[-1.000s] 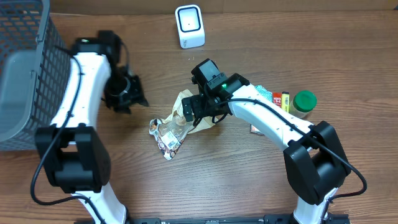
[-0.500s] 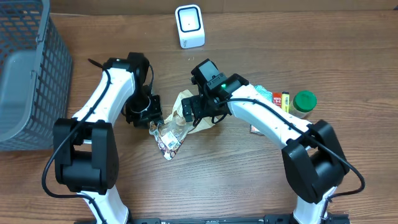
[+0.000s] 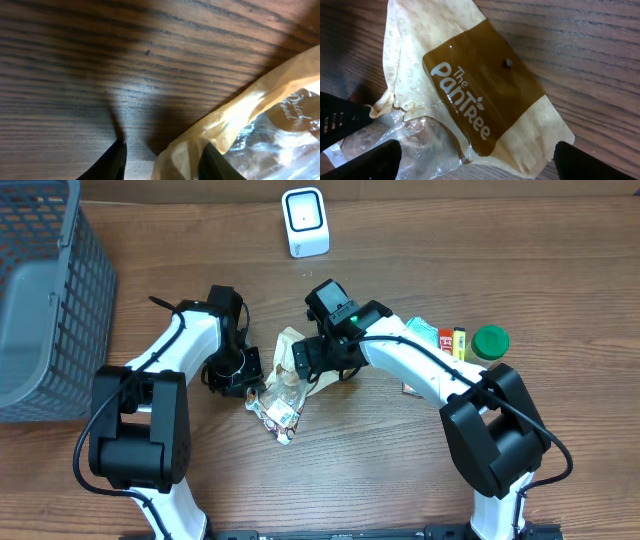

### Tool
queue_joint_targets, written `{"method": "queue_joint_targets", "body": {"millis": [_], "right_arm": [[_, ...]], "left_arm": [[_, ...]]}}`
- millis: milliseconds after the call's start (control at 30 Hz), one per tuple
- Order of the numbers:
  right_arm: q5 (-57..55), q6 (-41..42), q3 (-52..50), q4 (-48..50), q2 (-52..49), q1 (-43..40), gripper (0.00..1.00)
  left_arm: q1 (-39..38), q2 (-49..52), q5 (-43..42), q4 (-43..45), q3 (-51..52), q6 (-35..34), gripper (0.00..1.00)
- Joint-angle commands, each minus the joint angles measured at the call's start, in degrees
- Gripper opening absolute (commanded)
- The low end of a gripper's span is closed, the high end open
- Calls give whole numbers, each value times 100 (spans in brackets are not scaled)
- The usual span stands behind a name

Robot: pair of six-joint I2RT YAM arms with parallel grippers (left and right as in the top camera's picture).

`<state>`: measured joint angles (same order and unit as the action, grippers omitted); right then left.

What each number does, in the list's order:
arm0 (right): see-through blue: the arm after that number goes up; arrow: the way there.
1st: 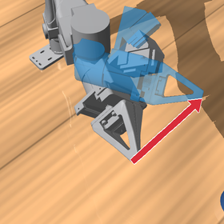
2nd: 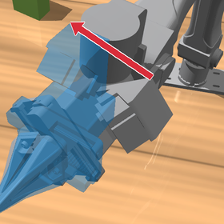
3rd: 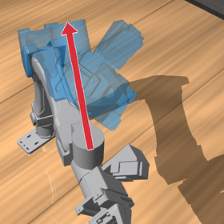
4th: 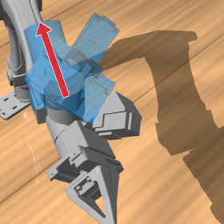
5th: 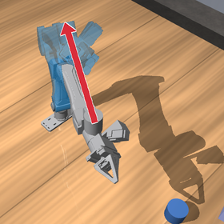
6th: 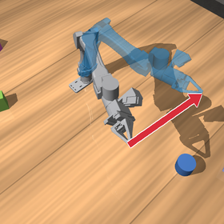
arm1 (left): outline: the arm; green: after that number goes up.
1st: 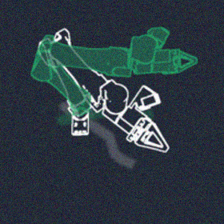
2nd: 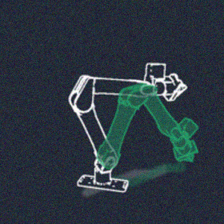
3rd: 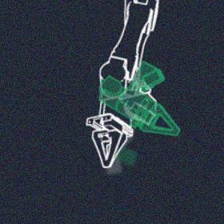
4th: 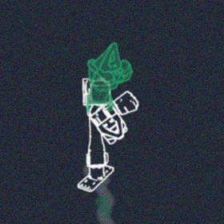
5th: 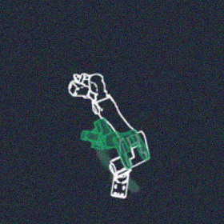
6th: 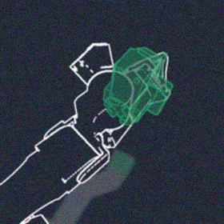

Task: Scan the item barcode
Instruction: 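Move the left gripper right toward the pouch's lower end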

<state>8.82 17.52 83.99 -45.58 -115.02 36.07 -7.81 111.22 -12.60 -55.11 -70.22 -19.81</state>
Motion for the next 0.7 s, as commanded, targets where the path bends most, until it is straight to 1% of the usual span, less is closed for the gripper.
{"method": "queue_joint_targets", "body": {"millis": [0,67,100,133,200,267,300,333,367,400,467,567,667], "right_arm": [[52,-116,-42,55,-31,-24,98],[52,-122,-44,63,-31,-26,98],[52,-131,-44,57,-31,-26,98],[52,-131,-44,52,-31,-26,98],[52,-131,-44,52,-31,-26,98],[52,-131,-44,55,-31,-26,98],[52,-131,-44,52,-31,-26,98],[52,-131,-44,52,-31,-26,98],[52,-131,-44,52,-31,-26,98],[52,-129,-42,52,-31,-26,98],[52,-129,-44,50,-31,-26,99],[52,-129,-44,33,-31,-48,100],[52,-129,-44,-13,-31,-107,100]], "left_arm": [[-20,-87,120,57,103,-101,33],[-20,-87,120,81,103,-101,34],[-20,-87,114,81,101,-98,39],[-20,-87,111,46,90,-96,42],[9,-87,66,-138,-20,-7,46],[42,-87,-81,-457,-260,251,48],[57,-87,-149,-704,-437,407,48],[72,-87,-197,-914,-603,531,45],[92,-87,-210,-1108,-778,627,41],[114,-87,-208,-1401,-1045,702,35],[131,-94,-208,-1799,-1449,767,32],[70,-168,-376,-2341,-2017,763,34],[-105,-184,-481,-2664,-2055,765,38]]}}
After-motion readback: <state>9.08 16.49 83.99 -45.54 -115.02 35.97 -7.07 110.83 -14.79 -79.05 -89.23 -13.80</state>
